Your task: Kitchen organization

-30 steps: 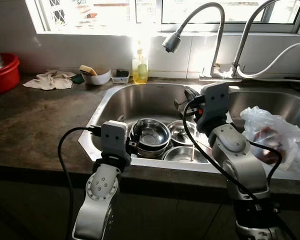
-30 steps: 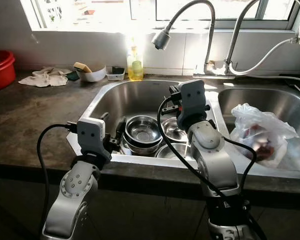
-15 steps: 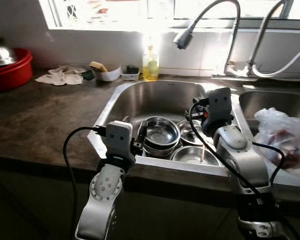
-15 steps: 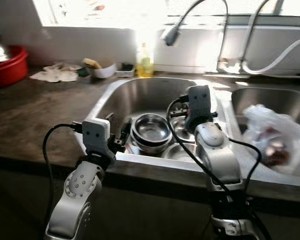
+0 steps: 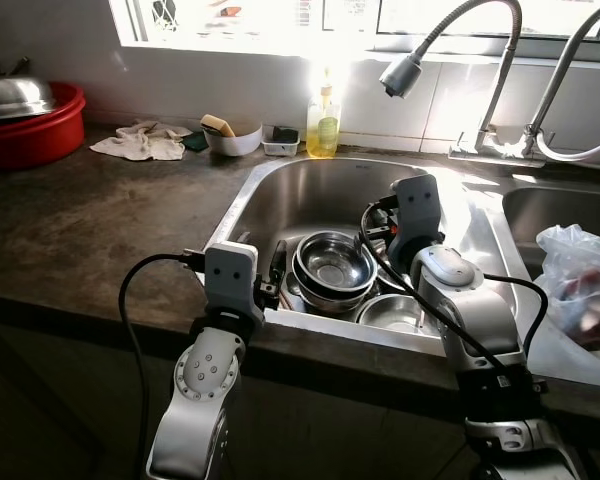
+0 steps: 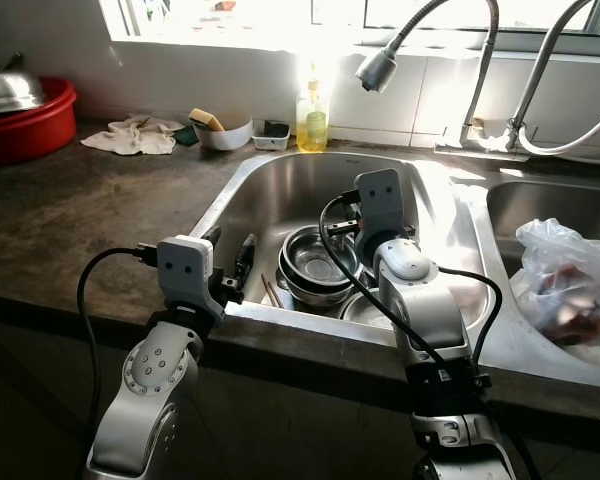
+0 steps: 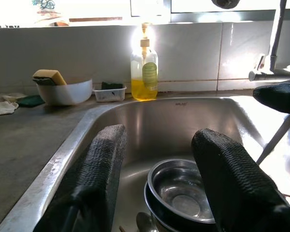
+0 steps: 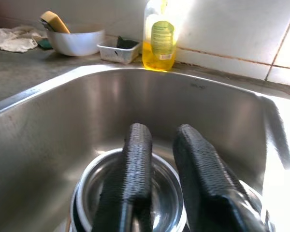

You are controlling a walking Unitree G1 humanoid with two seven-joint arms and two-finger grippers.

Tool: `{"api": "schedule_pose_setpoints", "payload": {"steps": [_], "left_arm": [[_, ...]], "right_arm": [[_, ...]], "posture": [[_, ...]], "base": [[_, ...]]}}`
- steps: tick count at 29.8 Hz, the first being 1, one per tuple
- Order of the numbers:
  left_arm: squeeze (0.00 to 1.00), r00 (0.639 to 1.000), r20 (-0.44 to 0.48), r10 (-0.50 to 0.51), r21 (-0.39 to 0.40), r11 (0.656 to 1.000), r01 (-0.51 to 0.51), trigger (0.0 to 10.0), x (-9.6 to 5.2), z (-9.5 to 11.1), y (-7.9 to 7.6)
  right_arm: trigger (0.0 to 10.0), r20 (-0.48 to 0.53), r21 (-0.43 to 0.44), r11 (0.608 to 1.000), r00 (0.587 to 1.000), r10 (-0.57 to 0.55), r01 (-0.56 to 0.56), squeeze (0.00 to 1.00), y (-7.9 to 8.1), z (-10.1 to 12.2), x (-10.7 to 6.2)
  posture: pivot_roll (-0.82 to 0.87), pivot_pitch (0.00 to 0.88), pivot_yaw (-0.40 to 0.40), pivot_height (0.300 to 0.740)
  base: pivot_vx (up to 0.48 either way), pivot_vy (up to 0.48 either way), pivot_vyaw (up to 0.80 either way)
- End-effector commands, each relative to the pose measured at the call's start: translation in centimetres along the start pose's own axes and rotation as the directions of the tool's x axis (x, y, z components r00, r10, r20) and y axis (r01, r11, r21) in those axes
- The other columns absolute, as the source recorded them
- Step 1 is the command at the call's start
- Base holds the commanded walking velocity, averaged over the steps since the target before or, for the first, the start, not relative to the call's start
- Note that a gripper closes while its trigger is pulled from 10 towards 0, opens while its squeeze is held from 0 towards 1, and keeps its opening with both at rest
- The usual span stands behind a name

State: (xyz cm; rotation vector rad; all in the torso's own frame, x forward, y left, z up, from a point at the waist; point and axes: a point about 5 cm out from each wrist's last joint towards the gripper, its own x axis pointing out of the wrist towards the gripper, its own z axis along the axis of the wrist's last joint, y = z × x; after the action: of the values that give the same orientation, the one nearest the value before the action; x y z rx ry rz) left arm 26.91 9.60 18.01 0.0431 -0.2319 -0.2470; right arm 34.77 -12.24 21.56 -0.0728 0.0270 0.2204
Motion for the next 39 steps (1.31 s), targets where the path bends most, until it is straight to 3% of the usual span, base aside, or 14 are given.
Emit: {"api": "schedule_pose_setpoints", "payload": {"steps": [1, 4, 6, 12, 23, 39], "left_arm": [[0.0, 1.0, -0.008, -0.004, 0.007, 1.0, 0.005, 10.0, 0.1, -0.1, -0.2], [0.0, 1.0, -0.009, -0.004, 0.008, 1.0, 0.004, 10.0, 0.1, -0.1, -0.2], [0.0, 1.0, -0.01, -0.002, 0.009, 1.0, 0.002, 10.0, 0.1, -0.1, -0.1], [0.0, 1.0, -0.017, -0.004, 0.009, 1.0, 0.005, 10.0, 0.0, -0.1, -0.1], [0.0, 1.0, -0.023, -0.005, 0.003, 1.0, 0.005, 10.0, 0.1, -0.2, -0.1], [0.0, 1.0, -0.026, -0.013, -0.003, 1.0, 0.013, 10.0, 0.1, -0.3, -0.2]], "right_arm": [[10.0, -0.006, 0.003, 1.0, 1.0, -0.007, 0.007, 1.0, -0.3, 0.2, 0.2], [10.0, -0.006, 0.0, 1.0, 1.0, -0.012, 0.012, 1.0, -0.4, 0.2, 0.2], [10.0, 0.005, -0.004, 0.999, 0.999, -0.033, 0.033, 0.0, -0.7, 0.4, 0.3], [10.0, 0.124, 0.014, 0.996, 0.988, -0.089, 0.088, 0.0, -1.4, 2.0, -0.2], [10.0, 0.213, 0.012, 0.996, 0.973, -0.084, 0.084, 0.0, -0.9, 2.7, -1.6], [10.0, 0.218, 0.007, 0.994, 0.97, -0.106, 0.107, 0.0, -0.6, 2.0, -2.9]], "posture": [[0.01, 0.036, -0.022, 0.74], [0.01, 0.036, -0.022, 0.74], [0.02, 0.038, -0.025, 0.74], [0.01, 0.039, -0.022, 0.74], [0.01, 0.036, -0.02, 0.74], [0.01, 0.021, -0.016, 0.74]], "base": [[0.0, 0.0, 0.0], [0.0, 0.0, 0.0], [0.0, 0.0, 0.0], [0.0, 0.183, 0.0], [0.0, 0.469, 0.0], [0.0, 0.468, 0.0]]}}
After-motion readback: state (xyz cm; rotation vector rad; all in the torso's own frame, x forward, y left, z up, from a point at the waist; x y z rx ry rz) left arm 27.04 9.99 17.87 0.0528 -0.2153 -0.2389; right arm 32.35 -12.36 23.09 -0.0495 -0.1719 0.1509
